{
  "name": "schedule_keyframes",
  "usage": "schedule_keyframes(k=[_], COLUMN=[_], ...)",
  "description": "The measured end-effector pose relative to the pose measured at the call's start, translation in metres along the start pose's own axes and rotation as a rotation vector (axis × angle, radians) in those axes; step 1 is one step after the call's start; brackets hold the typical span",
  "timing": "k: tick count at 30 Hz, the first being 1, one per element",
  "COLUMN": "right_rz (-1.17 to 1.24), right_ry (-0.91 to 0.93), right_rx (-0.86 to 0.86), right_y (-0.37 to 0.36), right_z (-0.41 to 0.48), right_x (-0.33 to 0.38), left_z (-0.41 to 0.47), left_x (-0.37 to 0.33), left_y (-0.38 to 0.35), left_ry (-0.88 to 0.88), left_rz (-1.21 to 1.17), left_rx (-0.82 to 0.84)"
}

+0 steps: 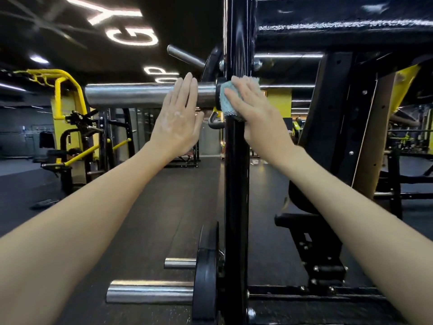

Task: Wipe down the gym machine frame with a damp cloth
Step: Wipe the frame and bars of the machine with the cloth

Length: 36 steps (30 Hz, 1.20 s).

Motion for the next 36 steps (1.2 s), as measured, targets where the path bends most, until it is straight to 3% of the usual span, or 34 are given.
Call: schedule_keyframes(k=[7, 11, 22, 32, 36], right_rz=[0.067, 0.067, 0.057, 0.186, 0.359], right_ry=[0.047, 0.065, 0.006, -0.023, -0.166], right_rx=[0.025, 0.048, -0.063, -0.023, -0.027], right_y=[-0.020, -0.026, 0.011, 0.037, 0.068], right_z=[-0.123, -0.134, 0.055, 0.173, 0.218], right_x=[0.052, 0.053, -0.023, -0.070, -0.104], left_z=[-0.001, -0.002, 0.017, 0.162, 0.224], left_x=[0.001, 0.000, 0.002, -0.006, -0.008], left_y=[-0.002, -0.002, 0.005, 0.059, 0.090], left_ry=[-0.021, -0.028, -0.053, -0.103, -0.147], left_rz=[0.043, 0.056, 0.042, -0.144, -0.194], left_rx=[0.009, 0.001, 0.061, 0.042, 0.061])
Point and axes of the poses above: each hand's wrist, its own z-axis towards the middle knuckle, its own y-axis out of the back of the hand, x = y × z, the point moved 10 cm from there along z, towards the middle knuckle, and after that the axes turned 14 degrees about -z, right-handed, at the moved point
